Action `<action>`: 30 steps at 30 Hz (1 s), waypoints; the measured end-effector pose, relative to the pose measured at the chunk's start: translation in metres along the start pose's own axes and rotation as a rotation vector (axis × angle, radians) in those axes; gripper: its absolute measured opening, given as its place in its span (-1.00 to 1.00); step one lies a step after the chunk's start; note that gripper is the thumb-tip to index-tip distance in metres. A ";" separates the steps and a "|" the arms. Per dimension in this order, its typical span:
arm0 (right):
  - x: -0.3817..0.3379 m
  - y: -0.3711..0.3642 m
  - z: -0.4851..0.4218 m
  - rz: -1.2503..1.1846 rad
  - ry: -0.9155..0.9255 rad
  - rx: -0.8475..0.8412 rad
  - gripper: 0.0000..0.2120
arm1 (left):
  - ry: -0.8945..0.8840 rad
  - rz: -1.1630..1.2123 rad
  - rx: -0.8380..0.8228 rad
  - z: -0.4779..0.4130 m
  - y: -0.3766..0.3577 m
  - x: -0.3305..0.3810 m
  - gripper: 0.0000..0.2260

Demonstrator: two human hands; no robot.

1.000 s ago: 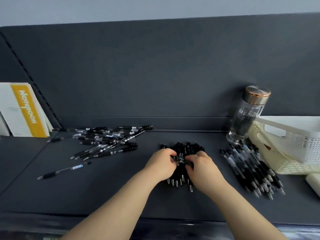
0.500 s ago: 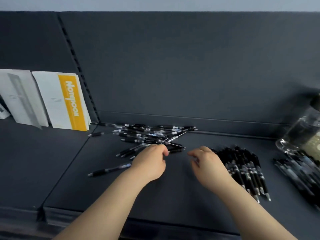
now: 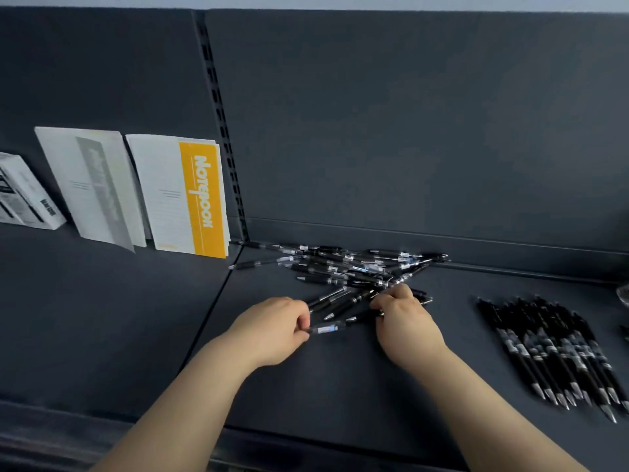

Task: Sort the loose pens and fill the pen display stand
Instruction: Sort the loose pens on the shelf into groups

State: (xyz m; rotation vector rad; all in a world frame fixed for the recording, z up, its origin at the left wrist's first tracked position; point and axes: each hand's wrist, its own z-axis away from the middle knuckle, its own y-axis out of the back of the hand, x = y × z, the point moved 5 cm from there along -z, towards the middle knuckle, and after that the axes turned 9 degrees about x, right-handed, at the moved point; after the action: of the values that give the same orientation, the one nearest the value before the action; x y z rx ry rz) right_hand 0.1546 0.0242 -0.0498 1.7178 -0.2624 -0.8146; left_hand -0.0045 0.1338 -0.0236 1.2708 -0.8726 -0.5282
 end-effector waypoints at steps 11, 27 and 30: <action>0.017 0.010 0.016 0.107 -0.062 0.043 -0.68 | -0.213 0.040 0.247 -0.069 0.009 0.054 -0.91; 0.029 0.012 0.016 -0.008 -0.037 0.089 -0.67 | -0.228 -0.145 0.257 -0.107 0.000 0.063 -0.83; 0.028 0.014 0.015 -0.033 -0.045 0.093 -0.67 | -0.211 -0.208 0.190 -0.119 0.005 0.047 -0.76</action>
State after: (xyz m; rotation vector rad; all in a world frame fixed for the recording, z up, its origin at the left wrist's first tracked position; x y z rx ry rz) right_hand 0.1691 -0.0080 -0.0488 1.7963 -0.3069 -0.8782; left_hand 0.1176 0.1693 -0.0127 1.5083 -0.9891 -0.7697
